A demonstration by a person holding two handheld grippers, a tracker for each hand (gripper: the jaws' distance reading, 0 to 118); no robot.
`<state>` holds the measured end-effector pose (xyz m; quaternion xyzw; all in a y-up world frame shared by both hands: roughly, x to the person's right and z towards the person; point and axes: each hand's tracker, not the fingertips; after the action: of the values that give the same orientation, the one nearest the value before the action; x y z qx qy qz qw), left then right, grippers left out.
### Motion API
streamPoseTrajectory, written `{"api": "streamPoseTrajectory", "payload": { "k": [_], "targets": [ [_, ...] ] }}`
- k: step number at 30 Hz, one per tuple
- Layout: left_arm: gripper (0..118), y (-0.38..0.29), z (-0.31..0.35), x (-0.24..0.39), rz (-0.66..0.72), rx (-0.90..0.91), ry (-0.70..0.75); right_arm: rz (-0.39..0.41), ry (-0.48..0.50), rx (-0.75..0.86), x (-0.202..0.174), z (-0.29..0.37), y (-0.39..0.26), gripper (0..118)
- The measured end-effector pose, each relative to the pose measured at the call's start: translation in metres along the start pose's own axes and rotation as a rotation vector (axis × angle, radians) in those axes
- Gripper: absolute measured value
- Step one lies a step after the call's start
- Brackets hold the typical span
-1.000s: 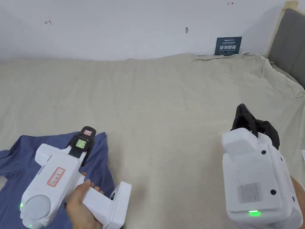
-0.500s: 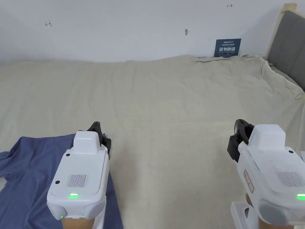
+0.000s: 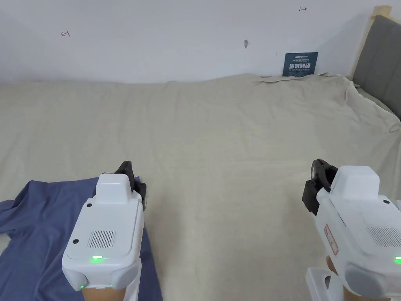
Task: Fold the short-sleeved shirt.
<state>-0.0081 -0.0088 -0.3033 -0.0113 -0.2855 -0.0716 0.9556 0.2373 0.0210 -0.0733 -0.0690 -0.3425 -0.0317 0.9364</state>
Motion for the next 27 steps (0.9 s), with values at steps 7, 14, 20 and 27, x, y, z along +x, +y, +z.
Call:
{"api": "streamPoseTrajectory", "payload": {
  "k": [7,14,20,27],
  "targets": [
    [0,0.0010,0.0004,-0.0009,0.003,0.007,-0.001,-0.001,0.000,0.002,0.0001,-0.0001,0.0010,0],
    [0,0.0005,0.0008,-0.0019,0.000,0.010,0.004,0.001,0.001,0.005,-0.0003,0.0005,0.0023,0],
    [0,0.0018,0.0009,-0.0027,-0.006,0.013,0.006,0.001,0.004,0.007,-0.0015,0.0006,0.0038,0],
    [0,0.0016,0.0012,-0.0074,-0.011,0.014,0.015,0.005,0.013,0.015,-0.0061,-0.0012,0.0070,0]
  ]
}}
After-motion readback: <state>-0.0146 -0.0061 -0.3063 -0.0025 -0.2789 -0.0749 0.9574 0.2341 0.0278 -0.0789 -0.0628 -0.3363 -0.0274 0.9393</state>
